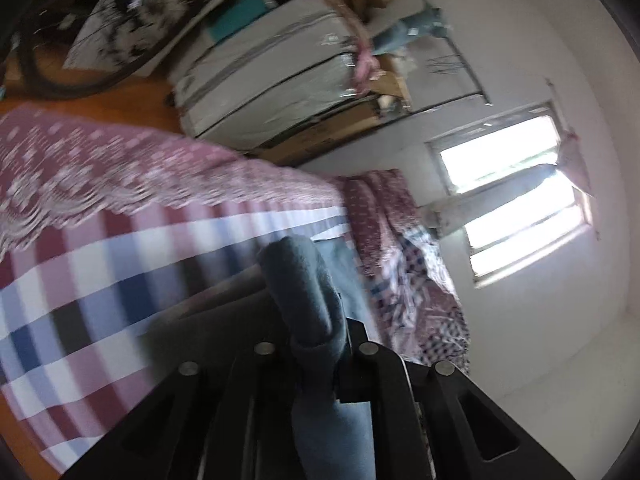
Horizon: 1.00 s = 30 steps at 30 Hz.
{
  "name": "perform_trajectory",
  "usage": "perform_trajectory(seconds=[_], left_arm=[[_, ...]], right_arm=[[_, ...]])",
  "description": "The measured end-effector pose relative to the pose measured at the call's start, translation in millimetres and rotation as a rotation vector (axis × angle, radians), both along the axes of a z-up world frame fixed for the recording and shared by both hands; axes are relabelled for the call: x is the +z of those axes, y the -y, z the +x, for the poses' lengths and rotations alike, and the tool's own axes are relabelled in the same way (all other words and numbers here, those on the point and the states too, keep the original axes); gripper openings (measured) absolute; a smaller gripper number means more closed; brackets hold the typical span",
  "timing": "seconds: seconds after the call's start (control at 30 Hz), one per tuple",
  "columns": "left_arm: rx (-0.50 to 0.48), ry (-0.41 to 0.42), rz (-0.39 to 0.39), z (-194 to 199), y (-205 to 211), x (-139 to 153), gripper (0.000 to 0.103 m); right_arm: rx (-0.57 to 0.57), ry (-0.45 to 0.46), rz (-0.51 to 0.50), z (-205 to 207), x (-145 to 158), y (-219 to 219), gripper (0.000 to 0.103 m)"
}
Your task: Fold clothes
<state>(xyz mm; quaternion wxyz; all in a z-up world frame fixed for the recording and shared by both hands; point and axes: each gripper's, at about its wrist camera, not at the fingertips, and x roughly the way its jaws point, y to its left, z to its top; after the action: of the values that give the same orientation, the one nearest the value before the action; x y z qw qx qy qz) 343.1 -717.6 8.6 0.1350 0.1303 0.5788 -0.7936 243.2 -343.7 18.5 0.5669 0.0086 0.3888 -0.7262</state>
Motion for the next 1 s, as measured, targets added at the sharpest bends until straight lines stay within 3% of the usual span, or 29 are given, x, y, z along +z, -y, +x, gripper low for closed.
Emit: perform_trajectory(seconds=[0.03,0.07,0.13,0.17,0.37,0.57,0.83,1.0], left_arm=[[0.030,0.014,0.022,6,1,-7,0.021],[0.064,0.026,0.046,13,2,-13,0.038],[0.128,0.034,0.074,27,3,-22,0.059],[0.153,0.033,0.064,35,3,-21,0.065],[0.168,0.053,-0.089,61,-19,18,0.077],[0.151,-0.031,-0.274,69,-86,85,0.087],[-0.048,-0.135,-0.422,18,-191,171,0.089],[-0.178,-0.223,-0.499,-16,-269,226,0.098]], right_arm=[[0.002,0.002,0.000,2,0,-3,0.020],[0.004,0.004,-0.001,4,0,-7,0.032],[0.008,0.015,0.001,7,4,-16,0.054],[0.011,0.020,0.003,8,5,-21,0.056],[-0.049,0.040,-0.066,18,28,-73,0.068],[-0.184,0.129,-0.204,19,72,-144,0.076],[-0.354,0.223,-0.403,16,138,-251,0.087],[-0.456,0.262,-0.539,3,173,-328,0.090]])
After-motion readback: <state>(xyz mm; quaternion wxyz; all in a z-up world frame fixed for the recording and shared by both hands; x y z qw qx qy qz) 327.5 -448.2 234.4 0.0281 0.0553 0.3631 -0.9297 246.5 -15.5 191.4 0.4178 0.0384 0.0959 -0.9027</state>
